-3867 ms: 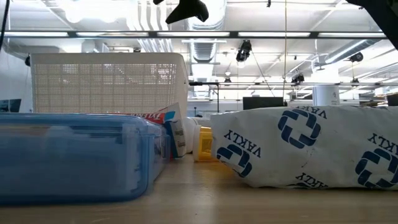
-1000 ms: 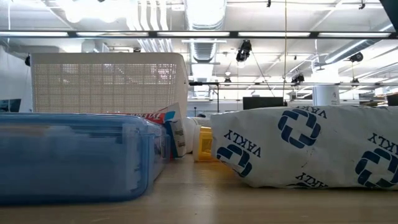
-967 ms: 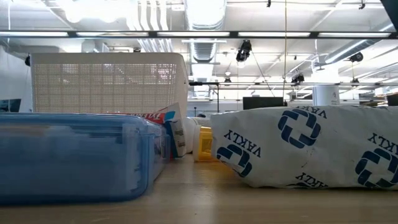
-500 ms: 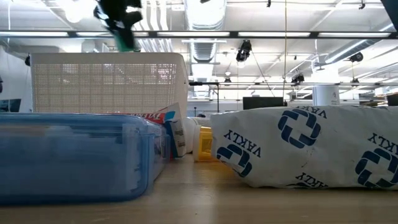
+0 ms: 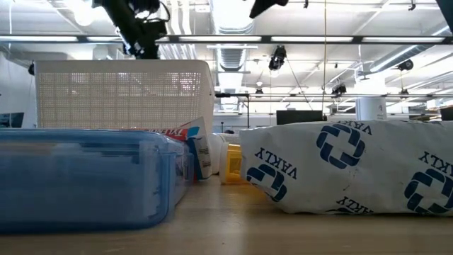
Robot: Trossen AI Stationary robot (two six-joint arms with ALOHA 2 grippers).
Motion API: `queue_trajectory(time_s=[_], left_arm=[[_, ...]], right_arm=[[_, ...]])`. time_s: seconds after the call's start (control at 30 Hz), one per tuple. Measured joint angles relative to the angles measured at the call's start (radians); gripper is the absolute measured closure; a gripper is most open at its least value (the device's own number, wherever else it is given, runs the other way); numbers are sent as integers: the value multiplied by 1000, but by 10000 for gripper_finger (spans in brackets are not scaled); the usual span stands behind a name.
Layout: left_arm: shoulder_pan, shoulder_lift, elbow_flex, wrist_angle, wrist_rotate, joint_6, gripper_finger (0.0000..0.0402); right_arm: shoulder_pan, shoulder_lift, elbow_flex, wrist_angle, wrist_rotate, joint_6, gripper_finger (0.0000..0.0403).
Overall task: Pick & place medical supplies in basket/bin
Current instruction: Put the green bandage into the white bin, then put the white rolled gauze into the white bin
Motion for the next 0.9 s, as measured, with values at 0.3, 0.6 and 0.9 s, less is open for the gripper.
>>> queue_trajectory(time_s=[0.3,0.6,0.9], left_arm=[[52,-6,-68,-34,-136,56,200],[51,-24,-59,-52,-157,61,135],[-21,-205,22,-115,-139,-20,131]], right_arm=[[-8,0,-204,15,-3,181,119],[-60,0,-498,14,-3,510,119],[-67,0,-773,85,-89,701,120]])
